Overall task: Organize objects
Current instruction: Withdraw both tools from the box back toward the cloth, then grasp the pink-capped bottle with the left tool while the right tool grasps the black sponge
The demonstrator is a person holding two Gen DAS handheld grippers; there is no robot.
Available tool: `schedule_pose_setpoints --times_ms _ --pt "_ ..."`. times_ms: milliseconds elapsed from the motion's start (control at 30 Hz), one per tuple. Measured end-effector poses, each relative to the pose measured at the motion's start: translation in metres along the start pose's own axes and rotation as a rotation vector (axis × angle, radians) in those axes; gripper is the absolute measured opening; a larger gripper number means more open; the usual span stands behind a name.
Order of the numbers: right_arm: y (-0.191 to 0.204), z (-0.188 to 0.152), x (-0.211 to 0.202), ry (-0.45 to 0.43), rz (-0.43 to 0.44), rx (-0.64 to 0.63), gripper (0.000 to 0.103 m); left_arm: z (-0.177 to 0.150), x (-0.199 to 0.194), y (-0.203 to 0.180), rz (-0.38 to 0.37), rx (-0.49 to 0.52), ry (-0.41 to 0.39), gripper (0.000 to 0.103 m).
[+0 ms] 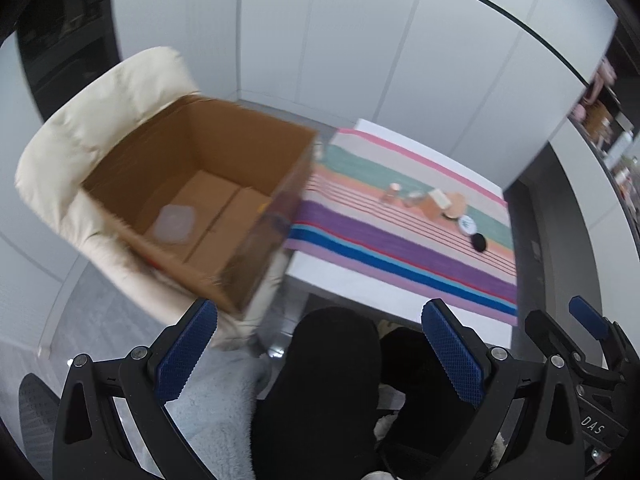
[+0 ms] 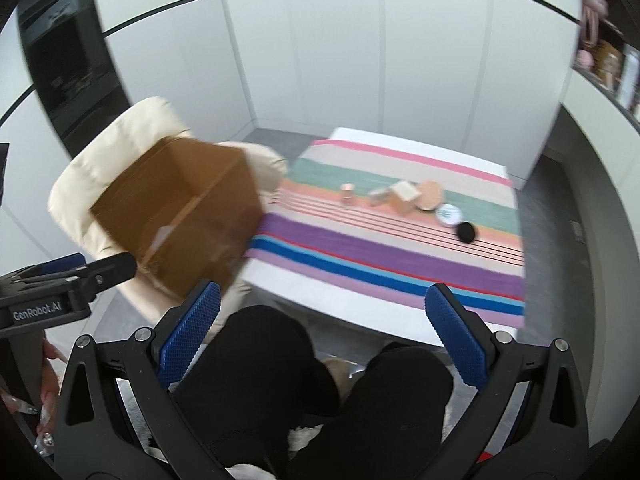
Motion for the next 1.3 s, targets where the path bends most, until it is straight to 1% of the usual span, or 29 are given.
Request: schedule_pose_setpoints --times_ms 267,467,567,633,800,1000,1133,1300 --pt "-0.065 -0.019 -0.016 0.004 -0.091 0.116 0.103 -0.007 0.022 -0.073 -0.048 0.148 0.043 0.103" --pt "-0.106 -0.035 -0.021 0.017 -0.150 0.198 0.103 -0.013 0.036 -0.118 -0.090 0.229 0.070 0.103" --pt "-0.123 -0.044 -0.025 0.025 -0.171 0.239 0.103 -0.015 0.040 -0.134 -0.119 0.257 0.071 0.103" --pt "-0.133 -0.050 -0.028 0.026 -0.187 0.258 0.103 -0.018 0.041 -0.146 -0.124 0.285 0.067 0.103" --pt "-0.148 -0.058 -0.029 0.034 -0.210 0.292 0.103 -0.022 0.048 -0.167 -0.150 0.333 0.070 0.103" --pt "-0.160 -0.057 -0.017 0.037 -0.220 0.302 0.103 -0.017 0.061 -0.180 -0.153 0.370 0.061 0.103" --pt "-0.168 -0.052 0.000 0.036 -0.221 0.296 0.103 -0.009 0.076 -0.188 -0.154 0.383 0.053 0.103" --pt "-0.180 -0.042 0.035 0.040 -0.209 0.278 0.103 0.002 0.108 -0.193 -0.161 0.375 0.052 0.103"
Point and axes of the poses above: each gripper's, at about its wrist camera, not at the fingertips, and x roughly the way its jaws point, y to its left, z to its top, the point moved 3 cm from there along x, roughly the way its jaws point, and after that the axes turned 6 degrees about -x, right-handed, at the moved point
